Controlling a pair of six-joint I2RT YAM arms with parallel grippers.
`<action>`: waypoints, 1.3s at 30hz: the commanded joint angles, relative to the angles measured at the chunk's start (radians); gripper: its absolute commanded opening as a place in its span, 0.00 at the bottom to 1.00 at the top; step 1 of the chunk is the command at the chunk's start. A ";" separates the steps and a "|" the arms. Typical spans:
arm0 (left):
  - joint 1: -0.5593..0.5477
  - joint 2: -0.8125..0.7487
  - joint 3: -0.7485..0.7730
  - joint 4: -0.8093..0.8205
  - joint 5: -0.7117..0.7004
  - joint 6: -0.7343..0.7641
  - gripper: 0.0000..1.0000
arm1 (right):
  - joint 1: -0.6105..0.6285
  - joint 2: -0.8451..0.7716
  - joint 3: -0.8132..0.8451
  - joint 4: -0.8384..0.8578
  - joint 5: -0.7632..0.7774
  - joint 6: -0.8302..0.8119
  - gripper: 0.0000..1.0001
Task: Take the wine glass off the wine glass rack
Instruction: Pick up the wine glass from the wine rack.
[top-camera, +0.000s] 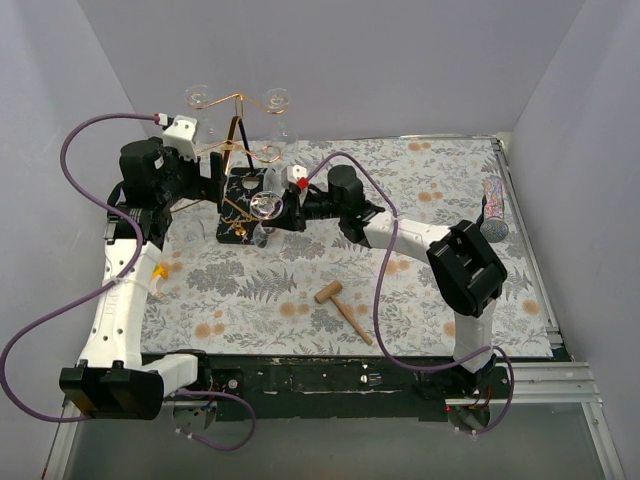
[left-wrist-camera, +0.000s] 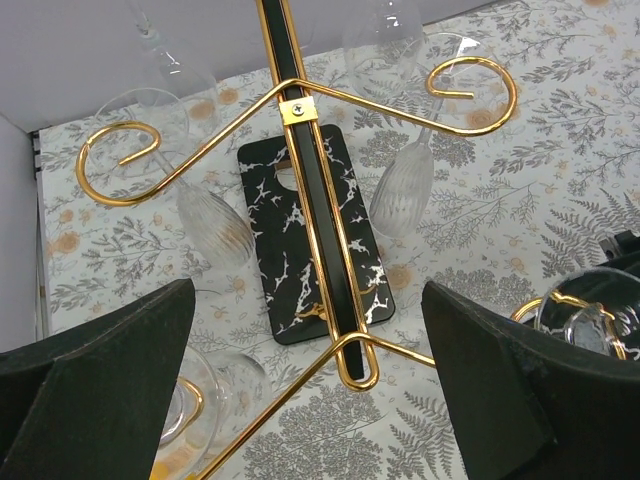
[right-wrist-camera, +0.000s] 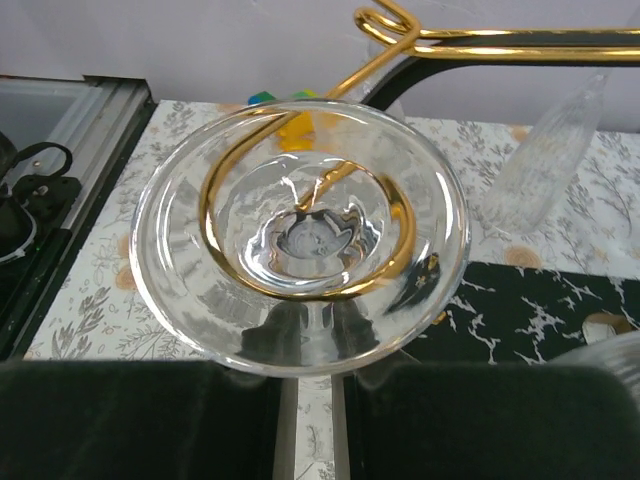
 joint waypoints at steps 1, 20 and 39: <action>-0.003 -0.052 -0.023 0.011 0.050 0.012 0.98 | 0.006 -0.073 0.069 -0.120 0.140 -0.050 0.01; -0.017 -0.018 0.006 -0.138 0.453 0.105 0.97 | 0.032 -0.173 0.026 -0.226 0.139 -0.234 0.01; -0.023 -0.053 0.006 -0.164 0.430 0.115 0.95 | 0.087 -0.113 0.131 -0.359 0.205 -0.299 0.01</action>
